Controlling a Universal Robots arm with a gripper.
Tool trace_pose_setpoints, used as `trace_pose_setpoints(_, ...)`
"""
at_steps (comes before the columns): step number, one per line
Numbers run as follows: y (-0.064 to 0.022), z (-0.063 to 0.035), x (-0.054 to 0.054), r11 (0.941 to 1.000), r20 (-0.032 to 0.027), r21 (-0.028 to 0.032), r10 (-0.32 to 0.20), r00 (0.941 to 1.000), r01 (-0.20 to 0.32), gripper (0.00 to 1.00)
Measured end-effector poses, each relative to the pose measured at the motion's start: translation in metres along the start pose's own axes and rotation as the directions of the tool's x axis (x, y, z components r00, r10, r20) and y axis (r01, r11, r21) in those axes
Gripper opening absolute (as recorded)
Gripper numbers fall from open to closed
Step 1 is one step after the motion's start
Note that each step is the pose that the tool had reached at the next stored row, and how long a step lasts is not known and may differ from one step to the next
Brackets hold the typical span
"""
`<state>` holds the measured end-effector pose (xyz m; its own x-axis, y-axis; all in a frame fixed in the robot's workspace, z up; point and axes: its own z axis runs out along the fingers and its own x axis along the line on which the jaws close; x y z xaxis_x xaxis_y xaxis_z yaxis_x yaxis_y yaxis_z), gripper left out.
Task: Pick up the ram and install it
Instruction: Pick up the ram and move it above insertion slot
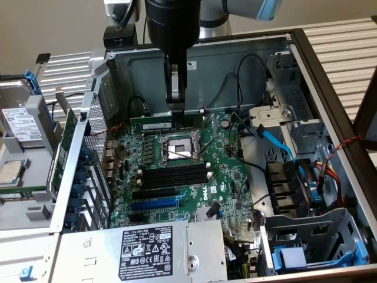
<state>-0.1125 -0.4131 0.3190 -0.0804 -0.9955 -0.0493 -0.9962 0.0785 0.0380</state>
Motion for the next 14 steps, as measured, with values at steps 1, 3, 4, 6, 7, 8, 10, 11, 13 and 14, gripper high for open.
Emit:
trace_pose_setpoints(1, -0.0002, 0.0019, 0.001, 1.0, 0.0003, 0.0002, 0.0, 1.0, 0.0, 0.12)
trace_pose_setpoints(3, -0.0004, 0.0055, 0.002, 1.0, 0.0002, 0.0002, 0.0, 1.0, 0.0, 0.12)
trace_pose_setpoints(4, -0.0006, 0.0073, 0.002, 1.0, 0.0003, 0.0002, 0.0, 1.0, 0.0, 0.12)
trace_pose_setpoints(6, -0.001, 0.0107, 0.002, 1.0, 0.0, 0.0, -0.003, 1.0, 0.003, 0.12)
trace_pose_setpoints(7, -0.001, 0.0122, 0.002, 1.0, 0.0, 0.0, -0.004, 1.0, 0.004, 0.12)
trace_pose_setpoints(8, -0.0011, 0.0135, 0.002, 1.0, 0.0001, 0.0, -0.005, 1.0, 0.005, 0.12)
trace_pose_setpoints(10, -0.0011, 0.0142, 0.002, 1.0, -0.0009, -0.0002, -0.005, 1.0, 0.005, 0.12)
trace_pose_setpoints(11, -0.0012, 0.0145, 0.002, 1.0, -0.0018, 0.0, -0.005, 1.0, 0.005, 0.12)
trace_pose_setpoints(13, -0.0013, 0.0159, 0.003, 1.0, -0.0025, 0.0002, -0.005, 1.0, 0.005, 0.12)
trace_pose_setpoints(14, -0.0014, 0.017, 0.003, 1.0, -0.0026, 0.0005, -0.005, 1.0, 0.005, 0.12)
